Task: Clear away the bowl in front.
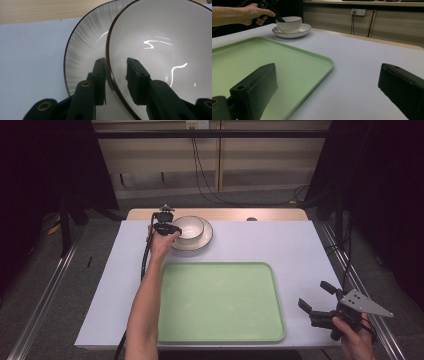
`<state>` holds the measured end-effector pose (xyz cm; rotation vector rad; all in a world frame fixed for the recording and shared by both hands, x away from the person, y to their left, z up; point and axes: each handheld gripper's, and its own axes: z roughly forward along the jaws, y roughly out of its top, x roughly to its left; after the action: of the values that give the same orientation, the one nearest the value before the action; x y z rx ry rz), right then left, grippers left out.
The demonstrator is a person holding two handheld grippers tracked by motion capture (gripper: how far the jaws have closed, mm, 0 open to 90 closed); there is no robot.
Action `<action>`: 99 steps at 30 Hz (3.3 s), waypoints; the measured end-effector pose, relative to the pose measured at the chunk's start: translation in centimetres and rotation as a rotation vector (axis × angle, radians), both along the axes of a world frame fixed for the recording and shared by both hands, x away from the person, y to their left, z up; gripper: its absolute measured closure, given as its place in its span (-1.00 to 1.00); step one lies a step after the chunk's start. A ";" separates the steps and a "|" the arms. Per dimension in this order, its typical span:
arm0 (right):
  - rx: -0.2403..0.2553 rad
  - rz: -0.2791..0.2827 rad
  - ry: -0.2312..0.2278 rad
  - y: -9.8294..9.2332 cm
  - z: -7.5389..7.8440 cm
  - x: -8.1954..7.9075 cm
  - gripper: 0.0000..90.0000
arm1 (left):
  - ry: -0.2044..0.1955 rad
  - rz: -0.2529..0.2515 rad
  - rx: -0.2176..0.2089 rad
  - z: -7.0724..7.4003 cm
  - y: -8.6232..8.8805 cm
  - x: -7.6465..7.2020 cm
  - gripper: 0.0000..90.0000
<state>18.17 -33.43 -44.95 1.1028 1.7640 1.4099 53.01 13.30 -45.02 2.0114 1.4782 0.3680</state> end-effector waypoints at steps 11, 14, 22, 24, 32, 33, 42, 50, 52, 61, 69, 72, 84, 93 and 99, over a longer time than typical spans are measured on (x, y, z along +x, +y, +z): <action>0.001 0.000 0.001 0.0 0.0 0.0 -0.96 | 0.031 0.002 -0.091 -0.1 0.3 0.2 0.77; 0.002 0.000 0.003 0.1 0.0 0.0 -0.96 | 0.032 0.011 -0.110 -0.2 0.5 0.2 0.80; 0.001 -0.001 0.002 0.1 0.0 -0.1 -0.96 | 0.055 0.029 -0.143 -0.1 0.7 0.2 0.82; 0.001 -0.007 -0.001 0.0 0.1 -0.1 -0.96 | 0.057 0.032 -0.150 -0.1 0.8 0.2 0.82; 0.000 -0.005 0.003 0.0 0.0 0.0 -0.96 | 0.054 0.042 -0.178 0.3 0.9 0.0 0.83; -0.003 -0.004 0.000 0.0 0.0 0.0 -0.96 | 0.054 0.048 -0.184 0.2 0.9 0.0 0.83; 0.001 -0.005 0.001 -0.1 0.1 -0.1 -0.96 | 0.045 0.043 -0.212 0.5 1.1 -0.3 0.83; 0.002 -0.006 0.000 0.0 0.1 -0.1 -0.96 | 0.023 0.037 -0.224 1.4 1.5 -0.7 0.83; 0.001 -0.006 -0.002 0.0 0.1 -0.1 -0.96 | 0.017 0.037 -0.229 1.7 1.6 -0.8 0.83; 0.007 -0.012 -0.005 -0.1 0.2 -0.1 -0.96 | 0.008 0.035 -0.241 2.5 2.2 -1.3 0.83; 0.004 -0.004 -0.008 -0.1 0.2 -0.1 -0.96 | 0.004 0.033 -0.256 3.1 2.5 -1.9 0.83; 0.007 -0.014 -0.013 -0.1 0.2 -0.1 -0.96 | -0.001 0.026 -0.252 3.4 2.5 -2.1 0.83; 0.020 -0.001 -0.019 0.0 0.2 -0.1 -0.96 | -0.033 -0.006 -0.276 4.9 2.4 -3.0 0.82; 0.011 -0.003 -0.027 0.1 0.2 -0.1 -0.96 | -0.004 -0.055 -0.276 5.5 1.6 -3.8 0.82; 0.013 -0.005 -0.022 0.0 0.2 -0.1 -0.97 | -0.019 -0.085 -0.297 5.8 1.2 -4.5 0.82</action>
<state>18.06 -33.39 -44.72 1.0938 1.7374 1.4269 48.52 14.50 -39.18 1.8205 1.3438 0.1225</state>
